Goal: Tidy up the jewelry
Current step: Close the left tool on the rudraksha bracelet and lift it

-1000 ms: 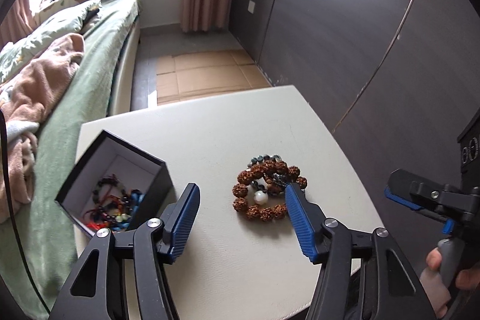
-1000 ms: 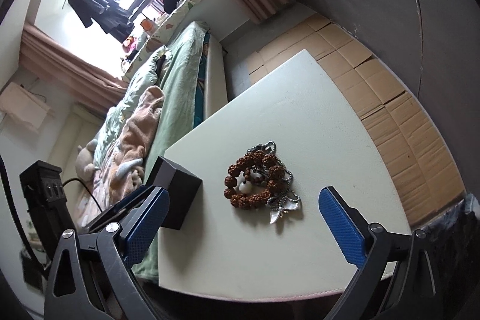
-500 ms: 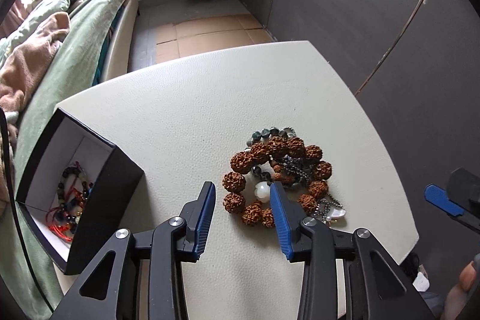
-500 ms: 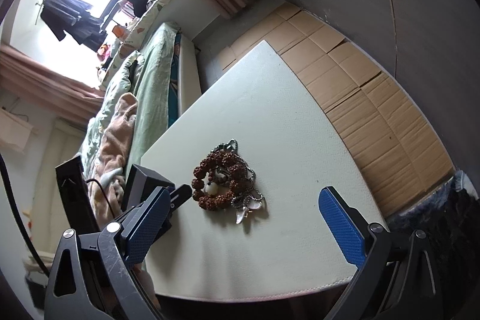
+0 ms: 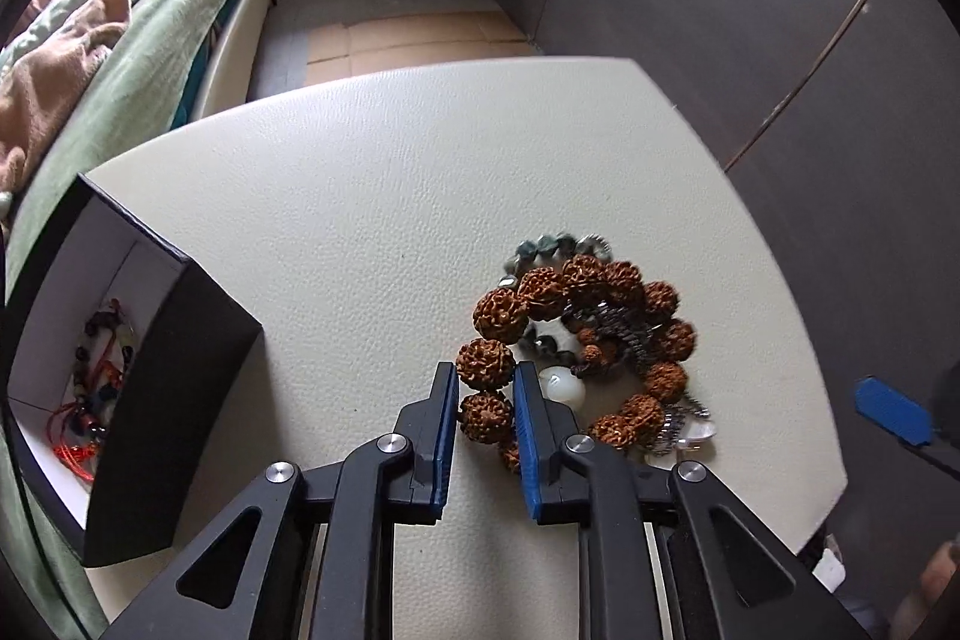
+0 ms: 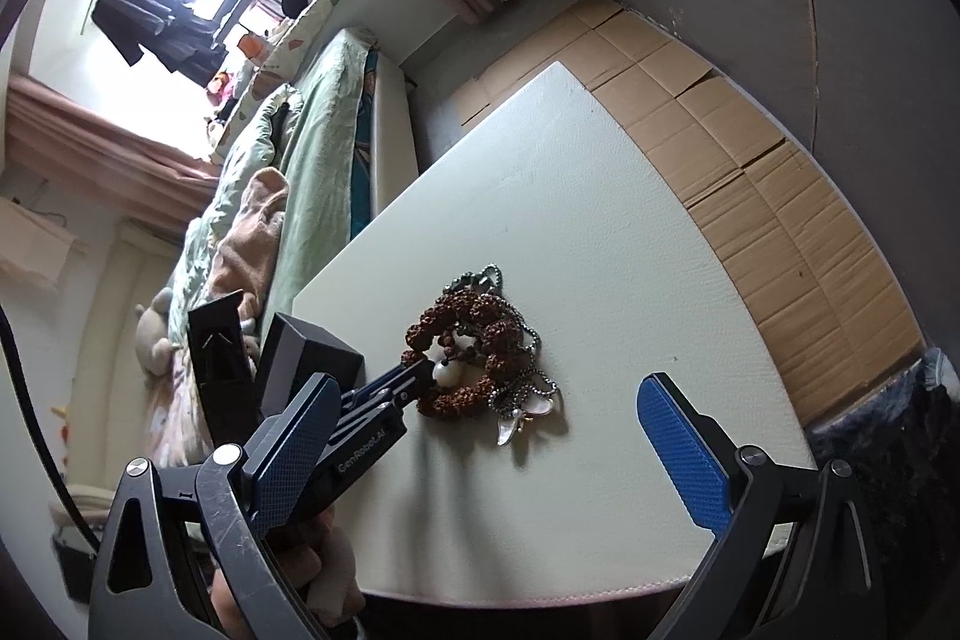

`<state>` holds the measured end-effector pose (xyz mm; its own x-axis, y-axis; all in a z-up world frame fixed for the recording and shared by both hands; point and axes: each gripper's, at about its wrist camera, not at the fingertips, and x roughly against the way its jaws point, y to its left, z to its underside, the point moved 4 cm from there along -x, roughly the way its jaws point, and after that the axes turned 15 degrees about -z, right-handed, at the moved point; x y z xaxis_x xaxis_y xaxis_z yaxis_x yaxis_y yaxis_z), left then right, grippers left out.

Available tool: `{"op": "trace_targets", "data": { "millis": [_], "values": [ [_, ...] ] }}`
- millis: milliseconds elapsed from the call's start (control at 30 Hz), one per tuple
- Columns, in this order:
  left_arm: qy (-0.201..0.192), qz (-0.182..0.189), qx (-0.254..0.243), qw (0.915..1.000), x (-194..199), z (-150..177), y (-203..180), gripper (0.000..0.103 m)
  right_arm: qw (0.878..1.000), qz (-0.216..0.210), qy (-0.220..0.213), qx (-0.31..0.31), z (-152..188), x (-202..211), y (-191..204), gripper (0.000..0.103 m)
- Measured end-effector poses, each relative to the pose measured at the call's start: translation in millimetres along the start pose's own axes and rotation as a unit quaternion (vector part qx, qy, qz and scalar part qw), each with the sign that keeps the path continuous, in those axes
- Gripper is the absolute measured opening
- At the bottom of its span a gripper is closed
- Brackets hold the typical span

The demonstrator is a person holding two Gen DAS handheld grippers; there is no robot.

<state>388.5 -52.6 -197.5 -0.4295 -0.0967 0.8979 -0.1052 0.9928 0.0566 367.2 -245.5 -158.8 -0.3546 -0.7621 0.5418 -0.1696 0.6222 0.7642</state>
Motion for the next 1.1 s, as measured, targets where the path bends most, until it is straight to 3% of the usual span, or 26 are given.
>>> {"op": "trace_targets", "data": {
  "millis": [33, 200, 333, 567, 800, 933, 1100],
  "values": [
    [-0.009, 0.01, 0.001, 0.9999, 7.4, -1.2, 0.4, 0.019, 1.0, -0.001, 0.0, -0.001, 0.3, -1.2, 0.2, 0.099],
    [-0.043, 0.054, -0.004, 0.9976, 46.3, -6.2, -1.2, 0.019, 1.0, -0.001, 0.007, -0.014, 2.4, -7.9, -0.8, 0.072],
    [-0.066, 0.075, -0.004, 0.9949, 72.5, -11.1, -1.9, 0.019, 1.0, 0.003, 0.011, -0.016, 4.2, -12.9, -0.8, 0.068],
    [-0.094, 0.084, 0.01, 0.9919, 101.5, -15.0, 15.9, 0.019, 0.999, 0.027, 0.042, -0.009, 10.9, -29.4, -3.2, 0.048],
    [-0.107, 0.079, 0.031, 0.9907, 112.2, -14.3, 38.6, 0.019, 0.996, 0.063, 0.067, 0.0, 14.8, -44.9, -7.6, 0.047],
    [-0.108, 0.079, 0.039, 0.9903, 114.8, -8.8, 48.4, 0.019, 0.991, 0.105, 0.084, 0.006, 18.2, -54.5, -13.3, 0.047],
    [-0.107, 0.08, 0.049, 0.9897, 118.3, -2.3, 63.6, 0.019, 0.976, 0.173, 0.111, 0.068, 20.6, -66.8, -5.5, 0.047]
  ]
}}
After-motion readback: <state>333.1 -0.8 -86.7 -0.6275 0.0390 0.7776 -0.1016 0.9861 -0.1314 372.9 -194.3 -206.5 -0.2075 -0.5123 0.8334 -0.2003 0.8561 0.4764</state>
